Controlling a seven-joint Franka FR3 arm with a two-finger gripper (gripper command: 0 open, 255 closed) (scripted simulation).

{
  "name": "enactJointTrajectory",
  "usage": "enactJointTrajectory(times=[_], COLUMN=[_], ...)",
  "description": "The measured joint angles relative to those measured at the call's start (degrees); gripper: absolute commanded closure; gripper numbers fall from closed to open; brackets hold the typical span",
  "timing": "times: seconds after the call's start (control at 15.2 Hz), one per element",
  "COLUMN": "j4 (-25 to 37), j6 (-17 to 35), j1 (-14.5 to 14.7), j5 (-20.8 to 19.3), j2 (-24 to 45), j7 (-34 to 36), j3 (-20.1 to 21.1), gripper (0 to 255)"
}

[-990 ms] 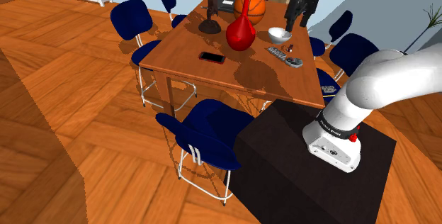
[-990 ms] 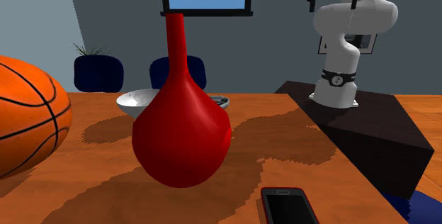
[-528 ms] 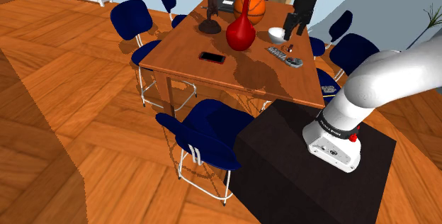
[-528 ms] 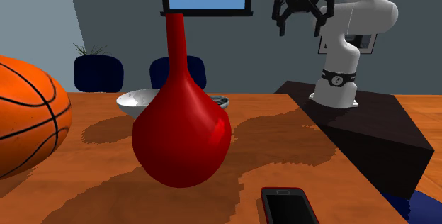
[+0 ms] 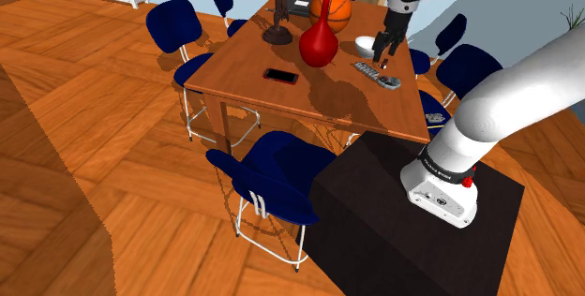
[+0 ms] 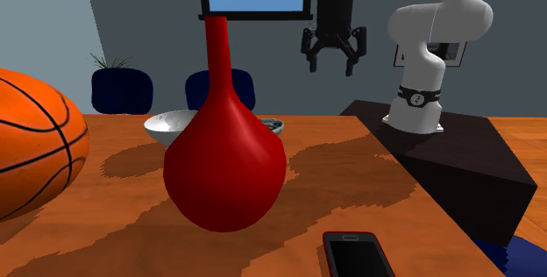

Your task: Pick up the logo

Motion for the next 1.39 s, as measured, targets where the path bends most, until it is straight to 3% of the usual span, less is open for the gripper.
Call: enactJointTrajectory(times=[0.4, 0.73, 1.06, 1.39], j4=[4.8, 10.1, 18.7, 21.5], j6=[9.9, 16.0, 19.7, 22.4], j1=[0.3, -0.5, -5.1, -8.4], j5=[4.1, 12.3, 23.3, 27.9], j2=[13.7, 25.4, 38.7, 44.7], j7=[-8.7, -18.4, -29.0, -33.2], j3=[-5.9, -8.4, -6.3, -3.8], gripper=[0, 0, 0, 0])
